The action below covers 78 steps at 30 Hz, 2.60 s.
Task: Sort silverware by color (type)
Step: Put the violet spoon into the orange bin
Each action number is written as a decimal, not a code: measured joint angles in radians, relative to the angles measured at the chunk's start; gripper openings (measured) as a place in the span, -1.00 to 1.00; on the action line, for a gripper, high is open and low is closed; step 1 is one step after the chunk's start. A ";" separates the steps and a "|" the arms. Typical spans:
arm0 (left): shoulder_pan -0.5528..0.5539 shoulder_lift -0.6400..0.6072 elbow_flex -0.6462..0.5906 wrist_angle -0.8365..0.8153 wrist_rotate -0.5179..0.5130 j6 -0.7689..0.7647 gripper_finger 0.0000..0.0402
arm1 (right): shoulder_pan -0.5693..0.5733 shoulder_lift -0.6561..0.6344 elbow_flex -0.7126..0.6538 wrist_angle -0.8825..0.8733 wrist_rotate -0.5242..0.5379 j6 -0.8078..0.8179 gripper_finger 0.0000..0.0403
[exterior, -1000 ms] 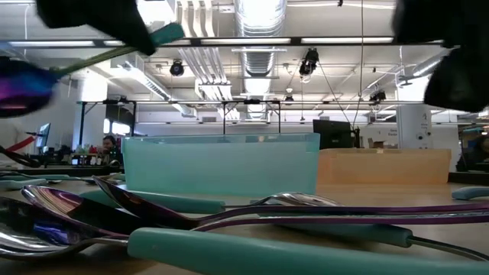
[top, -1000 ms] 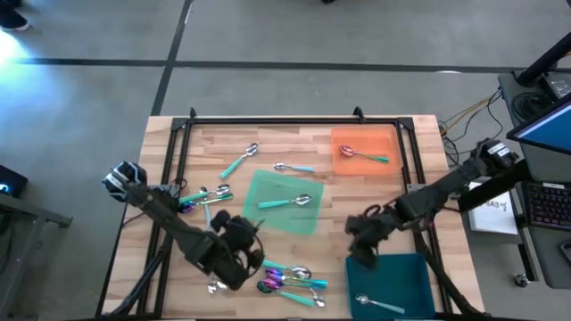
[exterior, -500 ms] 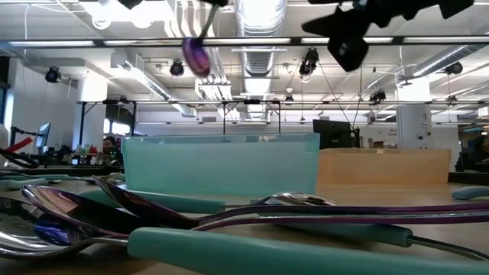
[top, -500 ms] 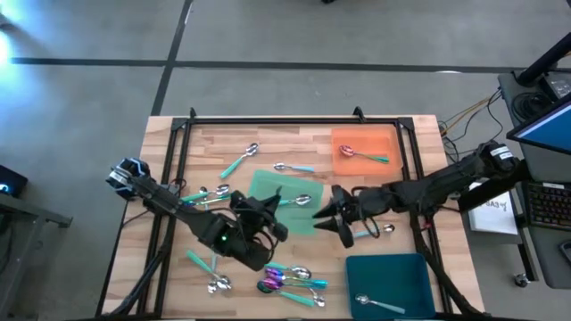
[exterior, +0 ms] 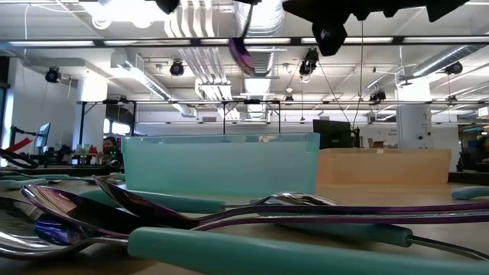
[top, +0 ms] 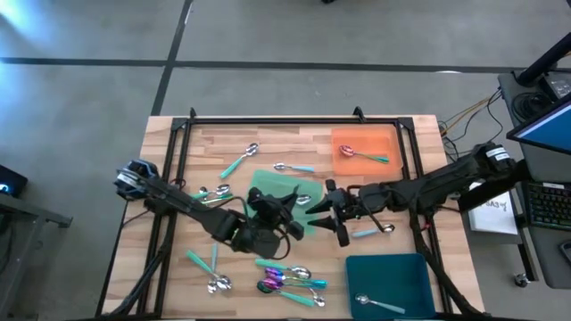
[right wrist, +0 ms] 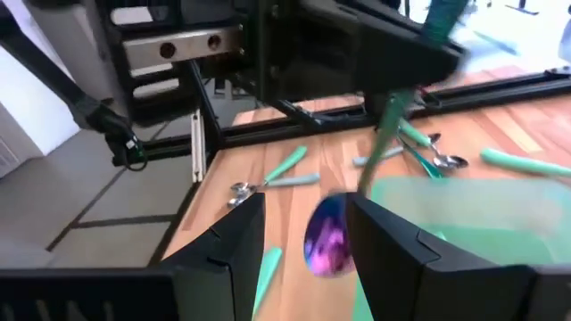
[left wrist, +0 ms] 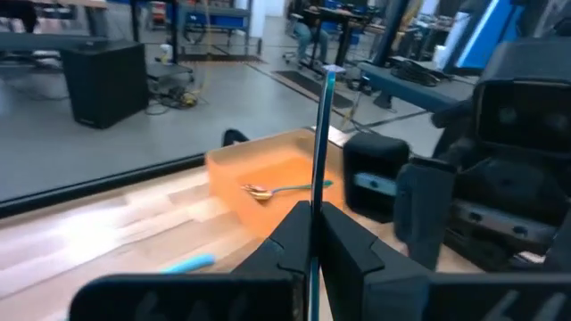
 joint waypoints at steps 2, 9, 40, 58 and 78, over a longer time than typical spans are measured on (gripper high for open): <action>0.014 0.016 0.001 0.071 0.028 0.062 -1.00 | -0.003 0.003 0.000 -0.009 0.001 -0.003 -0.28; 0.029 0.022 0.004 0.237 0.116 0.213 -1.00 | -0.010 0.012 0.000 -0.005 0.036 -0.008 -0.28; 0.074 0.023 0.005 0.341 0.317 0.306 -1.00 | -0.012 0.013 0.000 0.046 0.055 -0.134 -0.91; 0.077 0.023 0.005 0.284 0.308 0.455 -0.63 | -0.037 -0.049 -0.001 -0.039 0.127 -0.158 -0.96; 0.077 0.009 0.005 0.179 0.308 0.447 -0.50 | -0.576 -0.290 -0.001 -0.886 0.439 -0.169 -0.96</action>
